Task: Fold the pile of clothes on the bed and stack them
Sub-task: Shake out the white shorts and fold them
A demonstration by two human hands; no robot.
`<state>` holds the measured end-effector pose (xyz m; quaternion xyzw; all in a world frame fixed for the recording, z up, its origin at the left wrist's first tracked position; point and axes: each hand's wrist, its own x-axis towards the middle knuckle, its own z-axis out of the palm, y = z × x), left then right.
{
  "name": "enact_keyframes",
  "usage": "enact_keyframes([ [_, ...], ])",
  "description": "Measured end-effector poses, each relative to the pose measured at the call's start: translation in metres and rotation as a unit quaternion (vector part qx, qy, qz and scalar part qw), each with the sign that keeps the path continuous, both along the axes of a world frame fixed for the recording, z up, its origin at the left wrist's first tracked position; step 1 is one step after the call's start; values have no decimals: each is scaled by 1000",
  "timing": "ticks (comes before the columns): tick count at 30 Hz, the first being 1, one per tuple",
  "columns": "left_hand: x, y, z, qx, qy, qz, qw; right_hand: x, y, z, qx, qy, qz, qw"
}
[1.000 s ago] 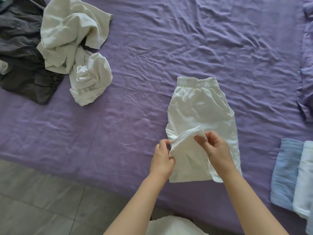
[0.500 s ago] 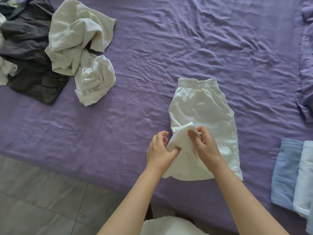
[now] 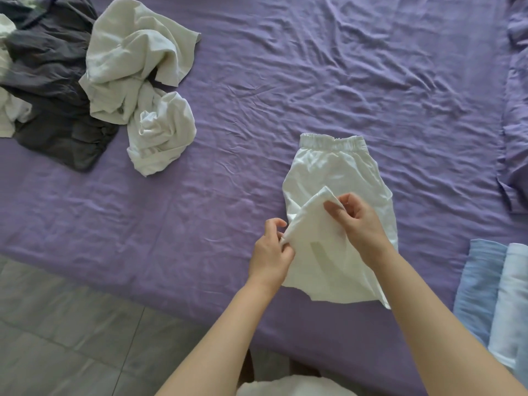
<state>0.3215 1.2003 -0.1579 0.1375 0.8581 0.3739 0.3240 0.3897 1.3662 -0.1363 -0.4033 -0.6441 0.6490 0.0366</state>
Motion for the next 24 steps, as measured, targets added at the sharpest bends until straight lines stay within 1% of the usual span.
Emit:
enact_keyframes([
  [4,-13,-32,-1,5,-57,-41,998,9,-13,-11,-8,-14,56,998],
  [7,-22,-52,-2,-10,-152,-47,987,16,-34,-16,-58,-14,81,995],
  [9,-27,-62,-1,-11,-216,-20,976,22,-46,-18,-115,-7,112,987],
  [10,-29,-67,-1,-3,-246,3,969,25,-52,-19,-140,-2,131,981],
  [12,-33,-74,0,43,-309,57,948,31,-62,-20,-164,2,156,974],
  [14,-37,-79,1,96,-377,80,918,35,-71,-21,-176,0,147,973],
  [15,-38,-81,2,108,-402,79,906,36,-76,-21,-192,-3,131,973],
  [17,-40,-83,2,116,-434,81,890,38,-84,-20,-223,-4,102,970],
  [21,-42,-78,0,128,-473,97,866,40,-95,-17,-226,8,83,971],
  [22,-41,-76,0,118,-473,86,869,40,-99,-17,-217,7,87,972],
  [24,-37,-73,-2,79,-444,62,891,41,-110,-16,-212,5,105,972],
])
